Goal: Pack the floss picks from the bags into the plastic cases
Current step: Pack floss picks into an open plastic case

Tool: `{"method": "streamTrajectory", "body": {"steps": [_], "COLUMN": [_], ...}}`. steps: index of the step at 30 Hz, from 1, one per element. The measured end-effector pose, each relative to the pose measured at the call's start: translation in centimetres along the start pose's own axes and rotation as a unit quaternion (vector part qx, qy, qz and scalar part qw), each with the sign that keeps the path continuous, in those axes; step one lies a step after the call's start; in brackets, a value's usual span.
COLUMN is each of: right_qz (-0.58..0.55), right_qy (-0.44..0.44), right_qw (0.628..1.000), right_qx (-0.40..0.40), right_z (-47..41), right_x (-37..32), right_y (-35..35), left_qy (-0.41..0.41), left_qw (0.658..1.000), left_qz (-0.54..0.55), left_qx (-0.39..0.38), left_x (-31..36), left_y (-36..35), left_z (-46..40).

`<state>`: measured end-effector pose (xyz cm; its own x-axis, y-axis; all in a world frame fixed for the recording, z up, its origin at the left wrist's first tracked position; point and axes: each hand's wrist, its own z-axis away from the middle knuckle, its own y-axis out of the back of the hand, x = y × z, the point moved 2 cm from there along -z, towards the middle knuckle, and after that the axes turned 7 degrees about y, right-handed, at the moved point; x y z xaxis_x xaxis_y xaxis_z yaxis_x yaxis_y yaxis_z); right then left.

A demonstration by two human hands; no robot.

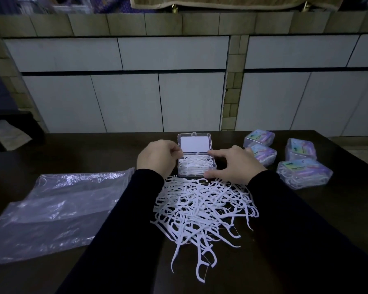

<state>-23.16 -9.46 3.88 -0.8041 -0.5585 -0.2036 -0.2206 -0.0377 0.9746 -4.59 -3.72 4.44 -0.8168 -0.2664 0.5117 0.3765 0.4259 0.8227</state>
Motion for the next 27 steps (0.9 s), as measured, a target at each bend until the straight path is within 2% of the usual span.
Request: {"method": "streamTrajectory", "body": {"steps": [4,5,7,9,12,15,19,27], "right_qz": [0.01,0.005,-0.025,-0.069,-0.098,-0.048,-0.008,-0.033], "right_qy": [-0.001,0.0,0.008,0.037,0.088,0.097,0.091,0.079], "right_qw": [1.0,1.0,1.0,0.997,0.987,0.983,0.982,0.985], "right_qx": [-0.005,0.004,0.015,-0.016,-0.095,-0.147,-0.168,-0.151], "right_z": [-0.1,0.0,0.3,0.9,1.7,2.2,2.5,2.5], "right_x": [0.4,0.5,0.6,0.2,-1.8,-3.3,-3.8,-3.4], "right_y": [0.8,1.3,2.4,2.9,2.7,2.0,1.9,1.7], "left_qy": [-0.056,-0.059,-0.047,-0.017,-0.006,-0.008,-0.012,-0.039], "left_qw": [0.998,0.998,0.992,0.98,0.971,0.958,0.954,0.956], "left_qz": [0.001,0.027,0.036,-0.01,-0.041,-0.058,-0.08,-0.103], "left_qx": [0.001,-0.017,-0.111,-0.197,-0.237,-0.28,-0.289,-0.273], "left_x": [0.6,0.6,0.1,-0.6,-0.4,0.5,0.7,1.0], "left_y": [-0.3,0.4,2.2,3.7,4.3,3.0,2.2,1.5], "left_z": [0.2,0.2,0.5,0.7,1.1,1.5,1.6,1.7]}}
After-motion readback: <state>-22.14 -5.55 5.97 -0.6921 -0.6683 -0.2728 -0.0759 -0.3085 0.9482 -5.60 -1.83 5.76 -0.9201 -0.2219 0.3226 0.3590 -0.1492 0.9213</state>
